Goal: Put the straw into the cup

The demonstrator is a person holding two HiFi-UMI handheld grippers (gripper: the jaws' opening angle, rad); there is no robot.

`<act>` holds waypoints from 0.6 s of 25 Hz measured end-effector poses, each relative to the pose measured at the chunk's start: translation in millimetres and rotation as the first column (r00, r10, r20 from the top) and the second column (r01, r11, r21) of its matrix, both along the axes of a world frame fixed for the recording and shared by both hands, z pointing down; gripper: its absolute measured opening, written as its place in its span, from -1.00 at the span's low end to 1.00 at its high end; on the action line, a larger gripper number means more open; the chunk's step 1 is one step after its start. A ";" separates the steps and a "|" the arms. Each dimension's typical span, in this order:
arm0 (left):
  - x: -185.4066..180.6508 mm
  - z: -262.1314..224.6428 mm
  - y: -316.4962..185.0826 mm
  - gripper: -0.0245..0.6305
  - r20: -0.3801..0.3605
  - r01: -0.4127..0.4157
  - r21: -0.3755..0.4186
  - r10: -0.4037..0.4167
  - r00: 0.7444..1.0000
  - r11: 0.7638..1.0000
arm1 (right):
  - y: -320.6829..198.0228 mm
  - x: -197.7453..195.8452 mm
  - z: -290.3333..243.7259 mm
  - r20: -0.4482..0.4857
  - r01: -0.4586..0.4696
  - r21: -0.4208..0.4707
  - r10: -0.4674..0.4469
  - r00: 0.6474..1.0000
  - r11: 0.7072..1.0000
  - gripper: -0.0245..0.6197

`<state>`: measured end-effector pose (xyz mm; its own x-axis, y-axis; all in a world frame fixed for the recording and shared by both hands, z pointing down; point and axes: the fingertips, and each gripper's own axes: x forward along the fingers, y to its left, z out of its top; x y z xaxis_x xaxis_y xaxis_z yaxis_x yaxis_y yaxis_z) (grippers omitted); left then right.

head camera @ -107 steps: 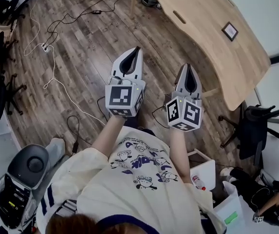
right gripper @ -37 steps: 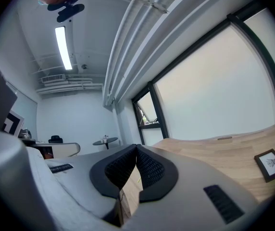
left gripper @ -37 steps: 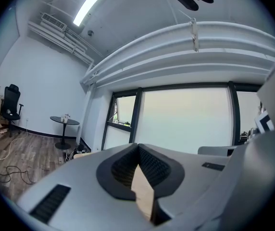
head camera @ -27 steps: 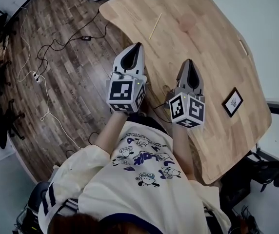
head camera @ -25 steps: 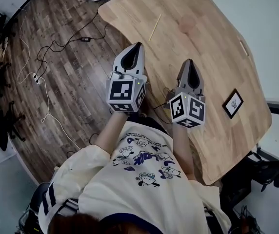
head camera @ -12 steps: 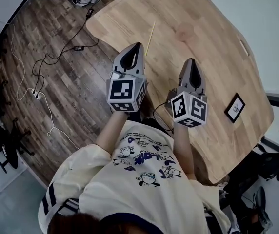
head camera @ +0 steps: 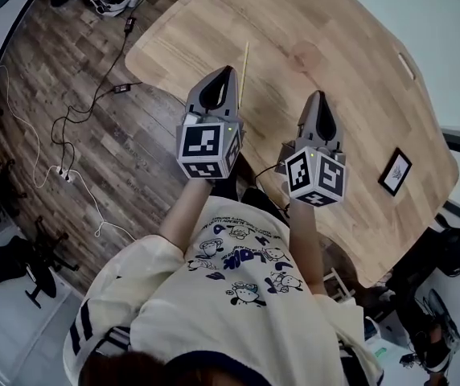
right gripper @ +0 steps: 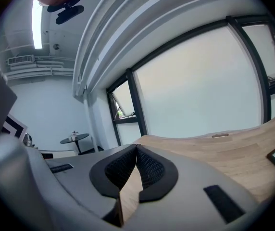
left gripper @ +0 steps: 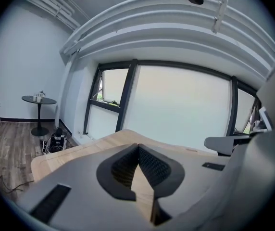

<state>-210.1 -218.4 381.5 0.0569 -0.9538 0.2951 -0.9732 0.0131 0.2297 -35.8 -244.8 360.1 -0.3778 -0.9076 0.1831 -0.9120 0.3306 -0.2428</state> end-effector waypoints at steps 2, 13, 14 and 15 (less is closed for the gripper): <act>-2.4 6.8 -10.0 -0.86 -0.011 -0.019 -0.019 0.019 1.000 1.000 | -7.8 -1.3 3.3 -0.008 -0.019 -0.011 0.018 1.000 1.000 -0.93; -1.7 51.1 -54.4 -0.86 -0.065 -0.132 -0.135 0.124 0.990 0.982 | -33.7 -11.7 24.9 -0.065 -0.076 -0.066 0.072 0.995 0.995 -0.93; -0.6 55.3 -57.4 -0.86 -0.065 -0.143 -0.148 0.135 0.989 0.979 | -34.3 -12.2 28.0 -0.069 -0.079 -0.075 0.073 0.995 0.994 -0.93; 0.3 59.6 -60.1 -0.86 -0.065 -0.152 -0.162 0.143 0.988 0.975 | -35.1 -12.8 31.0 -0.074 -0.080 -0.084 0.074 0.994 0.993 -0.93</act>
<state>-209.8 -278.5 441.1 0.2131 -0.8719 0.4410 -0.9538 -0.0877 0.2874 -48.6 -279.9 391.1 -0.2904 -0.9129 0.2866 -0.9499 0.2390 -0.2013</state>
